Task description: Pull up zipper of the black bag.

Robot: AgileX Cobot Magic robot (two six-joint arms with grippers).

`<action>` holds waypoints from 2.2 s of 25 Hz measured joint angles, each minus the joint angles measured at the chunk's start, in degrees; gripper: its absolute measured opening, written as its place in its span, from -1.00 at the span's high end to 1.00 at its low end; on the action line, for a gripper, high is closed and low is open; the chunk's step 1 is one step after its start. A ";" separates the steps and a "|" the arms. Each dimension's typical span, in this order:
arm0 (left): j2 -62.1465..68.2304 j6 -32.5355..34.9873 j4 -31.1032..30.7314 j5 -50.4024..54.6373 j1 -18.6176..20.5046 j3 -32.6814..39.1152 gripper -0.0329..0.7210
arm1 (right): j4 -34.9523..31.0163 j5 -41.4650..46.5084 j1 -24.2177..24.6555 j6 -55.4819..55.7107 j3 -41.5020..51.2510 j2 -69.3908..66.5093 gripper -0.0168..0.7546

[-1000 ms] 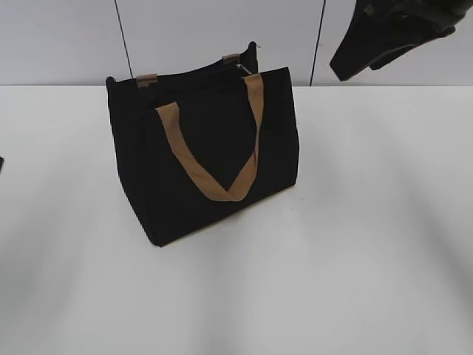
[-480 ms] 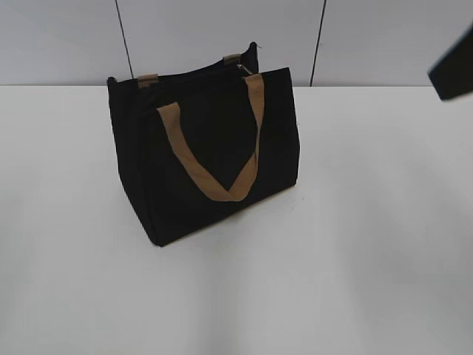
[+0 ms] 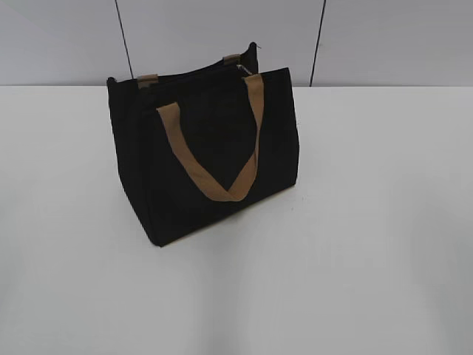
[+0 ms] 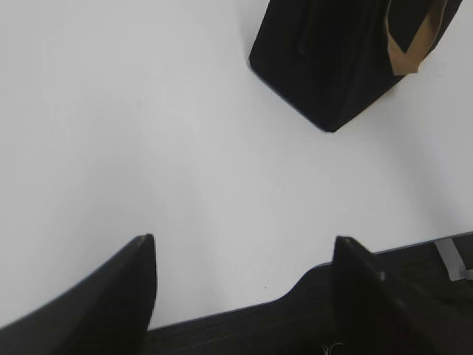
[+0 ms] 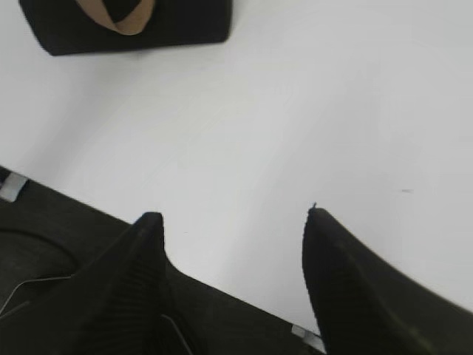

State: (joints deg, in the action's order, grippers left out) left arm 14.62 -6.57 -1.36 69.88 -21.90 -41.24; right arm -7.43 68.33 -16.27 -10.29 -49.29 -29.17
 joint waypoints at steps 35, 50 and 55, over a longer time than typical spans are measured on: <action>-14.86 2.49 0.16 -8.67 3.57 10.29 -0.47 | 6.82 -6.08 3.45 1.98 22.70 27.33 -0.21; -14.86 2.49 0.25 -8.73 18.95 10.36 -0.32 | 6.77 -5.88 12.78 2.05 22.70 29.62 -0.21; -14.86 2.50 0.25 -8.73 19.23 10.36 -0.28 | 6.69 -5.88 12.85 2.05 22.70 29.62 -0.21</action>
State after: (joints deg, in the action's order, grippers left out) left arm -0.23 -4.07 -1.10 61.15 -2.67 -30.88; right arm -0.74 62.45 -3.42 -8.24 -26.59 0.45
